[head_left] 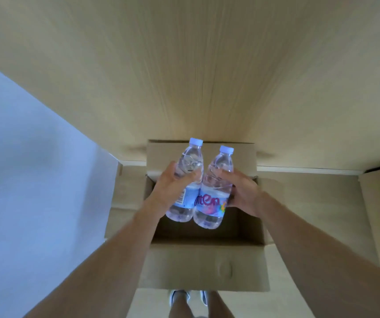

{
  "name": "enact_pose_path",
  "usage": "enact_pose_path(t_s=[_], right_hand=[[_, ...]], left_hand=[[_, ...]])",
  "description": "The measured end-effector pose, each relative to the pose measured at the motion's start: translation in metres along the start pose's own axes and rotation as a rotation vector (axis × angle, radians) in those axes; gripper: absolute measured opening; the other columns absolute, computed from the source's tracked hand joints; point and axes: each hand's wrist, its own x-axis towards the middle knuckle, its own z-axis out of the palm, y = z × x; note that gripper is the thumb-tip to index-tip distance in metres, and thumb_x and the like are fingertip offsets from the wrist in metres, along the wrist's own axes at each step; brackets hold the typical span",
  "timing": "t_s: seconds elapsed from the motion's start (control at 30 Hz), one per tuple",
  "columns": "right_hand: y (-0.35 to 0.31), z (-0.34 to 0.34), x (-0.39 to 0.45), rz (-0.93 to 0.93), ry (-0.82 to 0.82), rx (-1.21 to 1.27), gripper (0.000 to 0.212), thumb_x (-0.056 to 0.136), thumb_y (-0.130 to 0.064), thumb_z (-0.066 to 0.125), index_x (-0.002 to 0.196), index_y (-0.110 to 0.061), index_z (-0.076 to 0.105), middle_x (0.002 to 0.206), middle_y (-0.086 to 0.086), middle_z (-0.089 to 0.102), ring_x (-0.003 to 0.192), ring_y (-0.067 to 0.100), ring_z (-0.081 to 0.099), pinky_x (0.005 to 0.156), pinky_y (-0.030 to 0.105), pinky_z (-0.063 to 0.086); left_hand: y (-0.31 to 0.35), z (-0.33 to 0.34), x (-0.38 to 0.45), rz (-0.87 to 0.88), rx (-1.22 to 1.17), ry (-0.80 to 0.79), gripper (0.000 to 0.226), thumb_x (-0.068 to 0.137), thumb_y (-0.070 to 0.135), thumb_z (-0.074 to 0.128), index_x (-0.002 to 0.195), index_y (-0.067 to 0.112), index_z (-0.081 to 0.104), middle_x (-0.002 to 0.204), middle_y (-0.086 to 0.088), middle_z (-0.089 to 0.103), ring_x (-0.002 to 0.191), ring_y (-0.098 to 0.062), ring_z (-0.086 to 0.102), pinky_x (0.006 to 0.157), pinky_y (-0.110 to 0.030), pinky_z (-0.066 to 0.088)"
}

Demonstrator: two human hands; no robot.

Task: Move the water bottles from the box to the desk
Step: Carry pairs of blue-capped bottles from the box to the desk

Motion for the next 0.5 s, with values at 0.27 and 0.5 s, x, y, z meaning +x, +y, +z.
enact_pose_path(t_s=[0.27, 0.5], right_hand=[[-0.090, 0.023, -0.093, -0.119, 0.093, 0.074, 0.069, 0.070, -0.060, 0.069, 0.125, -0.020, 0.063, 0.114, 0.007, 0.073, 0.092, 0.024, 0.073, 0.067, 0.035, 0.057], [-0.105, 0.026, -0.168, -0.246, 0.200, 0.108, 0.077, 0.067, -0.065, 0.072, 0.130, -0.022, 0.062, 0.117, 0.005, 0.072, 0.096, 0.022, 0.070, 0.068, 0.033, 0.057]], left_hand=[[0.140, 0.001, -0.036, 0.109, 0.044, -0.162, 0.055, 0.077, 0.049, 0.079, 0.113, 0.017, 0.054, 0.103, -0.002, 0.072, 0.085, -0.012, 0.075, 0.066, -0.028, 0.057], [0.187, 0.011, -0.074, 0.095, 0.048, -0.381, 0.066, 0.055, 0.052, 0.071, 0.107, 0.018, 0.053, 0.099, -0.009, 0.065, 0.088, -0.023, 0.068, 0.078, -0.044, 0.051]])
